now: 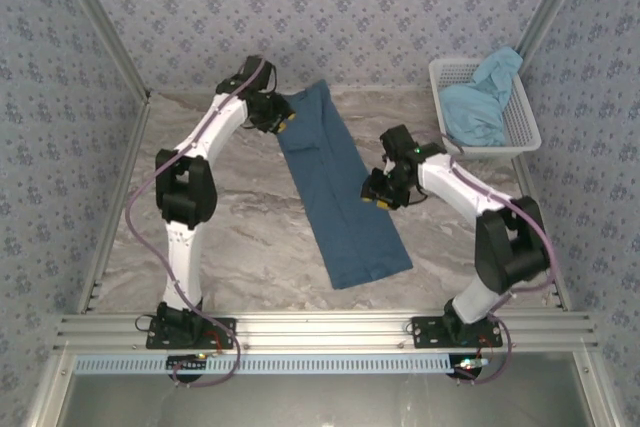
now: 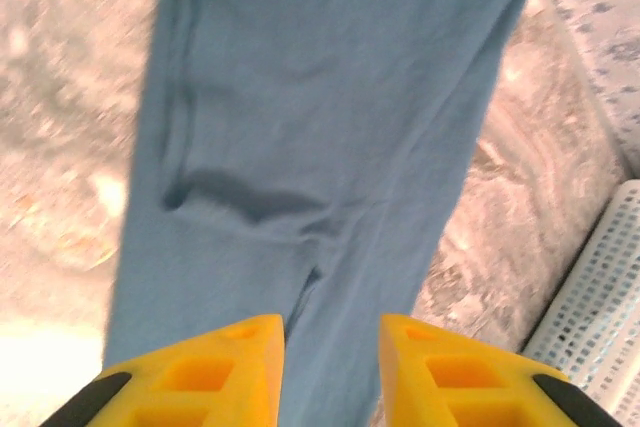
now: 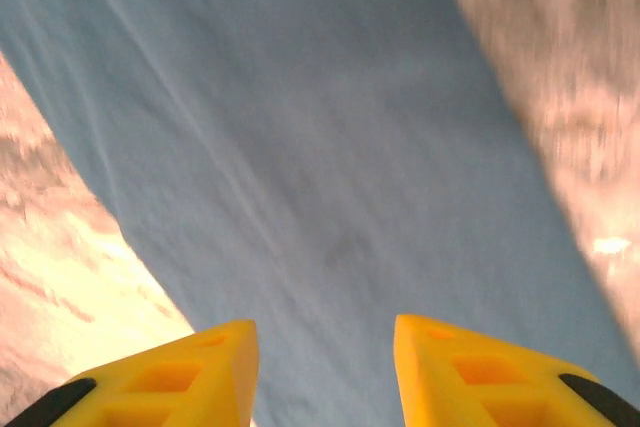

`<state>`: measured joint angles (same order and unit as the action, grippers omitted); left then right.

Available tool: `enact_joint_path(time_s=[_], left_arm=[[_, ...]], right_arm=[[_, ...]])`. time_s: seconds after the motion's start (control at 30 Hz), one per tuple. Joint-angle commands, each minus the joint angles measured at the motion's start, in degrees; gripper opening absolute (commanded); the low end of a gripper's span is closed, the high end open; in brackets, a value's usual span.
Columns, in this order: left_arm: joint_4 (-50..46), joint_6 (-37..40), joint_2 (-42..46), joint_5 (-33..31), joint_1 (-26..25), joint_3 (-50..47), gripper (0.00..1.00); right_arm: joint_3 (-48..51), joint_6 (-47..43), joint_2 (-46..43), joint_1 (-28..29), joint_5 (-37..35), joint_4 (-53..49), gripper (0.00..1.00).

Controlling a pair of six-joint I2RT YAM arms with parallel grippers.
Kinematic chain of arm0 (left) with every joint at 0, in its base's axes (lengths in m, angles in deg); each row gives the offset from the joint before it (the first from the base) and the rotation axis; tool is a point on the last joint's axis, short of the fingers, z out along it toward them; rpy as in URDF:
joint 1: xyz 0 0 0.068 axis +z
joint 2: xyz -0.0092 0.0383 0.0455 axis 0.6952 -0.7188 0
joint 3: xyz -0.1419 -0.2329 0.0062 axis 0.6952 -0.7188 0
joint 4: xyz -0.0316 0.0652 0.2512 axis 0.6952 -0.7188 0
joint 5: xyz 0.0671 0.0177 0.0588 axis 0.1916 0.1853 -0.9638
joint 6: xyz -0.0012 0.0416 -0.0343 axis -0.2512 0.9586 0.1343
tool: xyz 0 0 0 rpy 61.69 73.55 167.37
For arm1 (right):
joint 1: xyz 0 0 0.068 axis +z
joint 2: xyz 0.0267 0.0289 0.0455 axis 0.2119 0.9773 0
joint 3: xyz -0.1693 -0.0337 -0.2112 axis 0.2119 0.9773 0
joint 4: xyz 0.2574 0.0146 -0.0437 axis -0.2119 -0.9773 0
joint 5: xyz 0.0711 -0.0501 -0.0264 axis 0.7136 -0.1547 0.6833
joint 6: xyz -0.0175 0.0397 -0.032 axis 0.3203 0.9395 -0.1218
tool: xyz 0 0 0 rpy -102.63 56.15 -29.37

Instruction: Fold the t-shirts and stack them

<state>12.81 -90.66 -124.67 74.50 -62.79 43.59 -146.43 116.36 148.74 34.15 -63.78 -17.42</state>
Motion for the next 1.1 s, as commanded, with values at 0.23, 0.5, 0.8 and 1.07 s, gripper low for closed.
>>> enact_joint_path(time_s=[0.23, 0.5, 0.8, 1.07], left_arm=[[7.74, -8.93, -7.20, -0.45, 1.45, -3.01, 0.28], [6.13, -8.99, -14.86, 0.19, 0.47, 4.97, 0.27], [2.27, -5.90, -25.22, 4.38, -0.33, 16.80, 0.25], [-1.95, -4.32, -34.43, 6.80, -0.57, 35.08, 0.24]], right_arm=[[-8.61, -10.03, 14.67, -3.15, 3.76, 3.44, 0.39], [-4.04, -7.36, 15.96, -3.15, 2.33, 5.29, 0.39], [5.47, 5.63, 13.74, 0.04, 4.91, 11.26, 0.39], [7.43, 13.35, 11.95, 3.79, 2.64, 12.27, 0.39]])
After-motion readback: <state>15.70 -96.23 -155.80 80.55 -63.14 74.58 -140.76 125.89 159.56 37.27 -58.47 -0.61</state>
